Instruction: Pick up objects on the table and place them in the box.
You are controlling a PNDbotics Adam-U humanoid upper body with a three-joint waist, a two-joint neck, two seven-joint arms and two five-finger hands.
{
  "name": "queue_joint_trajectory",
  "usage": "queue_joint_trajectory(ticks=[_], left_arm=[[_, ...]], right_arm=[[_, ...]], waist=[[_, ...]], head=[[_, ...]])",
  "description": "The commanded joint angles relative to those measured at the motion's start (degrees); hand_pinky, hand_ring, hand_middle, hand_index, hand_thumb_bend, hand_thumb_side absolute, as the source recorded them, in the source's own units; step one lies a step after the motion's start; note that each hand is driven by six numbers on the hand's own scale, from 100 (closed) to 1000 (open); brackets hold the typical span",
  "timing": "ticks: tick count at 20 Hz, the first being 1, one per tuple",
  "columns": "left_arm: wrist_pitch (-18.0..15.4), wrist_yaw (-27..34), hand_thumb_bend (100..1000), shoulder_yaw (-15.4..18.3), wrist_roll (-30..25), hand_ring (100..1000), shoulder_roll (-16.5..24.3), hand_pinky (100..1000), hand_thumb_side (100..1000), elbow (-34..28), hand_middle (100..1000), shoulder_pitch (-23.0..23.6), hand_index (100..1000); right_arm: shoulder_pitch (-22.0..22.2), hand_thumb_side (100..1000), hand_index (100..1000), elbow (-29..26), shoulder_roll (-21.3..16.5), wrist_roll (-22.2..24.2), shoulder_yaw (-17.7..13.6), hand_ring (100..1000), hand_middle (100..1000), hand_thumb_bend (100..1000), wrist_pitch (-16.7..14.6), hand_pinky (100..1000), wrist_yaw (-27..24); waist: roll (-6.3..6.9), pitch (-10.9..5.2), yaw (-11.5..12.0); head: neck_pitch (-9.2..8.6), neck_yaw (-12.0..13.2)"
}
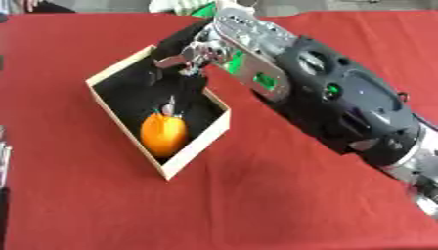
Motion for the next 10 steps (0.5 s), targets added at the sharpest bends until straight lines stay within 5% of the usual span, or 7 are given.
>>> queue_joint_trajectory(ticks=[1, 10], left_arm=[[-0.05, 0.13, 322, 0.46, -0.22, 629, 0.34, 512, 543, -1.12, 662, -0.55, 826], [0.0, -0.1, 321, 0.47, -0.19, 629, 0.56, 512, 544, -1.12, 663, -0.57, 826]], right_arm=[[-1.11, 631, 907, -3.18, -1.42, -0.6, -2.24, 911, 855, 100, 0.24, 856, 1.28], [-0.77, 476, 885, -13.7, -6.67, -2.78, -7.05, 900, 836, 100, 4.42, 854, 2.88]], waist=[[0.32, -1.13, -0.09], [0.23, -1.37, -0.44]], head=[[-0.38, -0.04], [-0.69, 0.27]])
